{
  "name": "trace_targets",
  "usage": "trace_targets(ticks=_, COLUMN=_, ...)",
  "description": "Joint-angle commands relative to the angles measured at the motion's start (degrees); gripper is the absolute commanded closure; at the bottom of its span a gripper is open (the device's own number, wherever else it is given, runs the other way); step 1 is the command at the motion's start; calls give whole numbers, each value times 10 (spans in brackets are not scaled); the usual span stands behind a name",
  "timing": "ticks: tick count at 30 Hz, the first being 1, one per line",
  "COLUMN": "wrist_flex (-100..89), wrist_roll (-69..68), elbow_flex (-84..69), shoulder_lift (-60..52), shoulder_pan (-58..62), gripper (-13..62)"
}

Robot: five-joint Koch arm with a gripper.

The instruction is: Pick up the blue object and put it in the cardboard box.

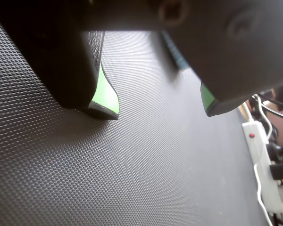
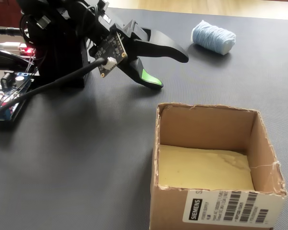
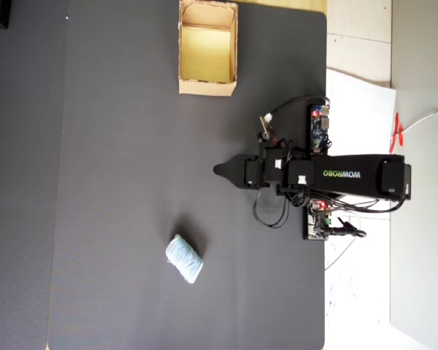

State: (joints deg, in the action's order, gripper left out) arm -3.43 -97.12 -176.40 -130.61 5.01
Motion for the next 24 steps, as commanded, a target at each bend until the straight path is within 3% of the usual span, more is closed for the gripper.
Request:
trace_targets(ticks=1, wrist_flex=67, wrist_roll=-3, elbow_flex=-23, shoulder_lift=-51, shoulder_pan=0, gripper=148)
trace_targets(ticks=9, wrist_flex=65, wrist_roll=-4, elbow_flex=-23, shoulder_lift=-51, shoulder_pan=-11, gripper=148)
trace_targets(ticks=24, wrist_flex=-12, wrist_roll=2, elbow_flex=-22, shoulder_lift=-52, shoulder_pan=-163, gripper=148)
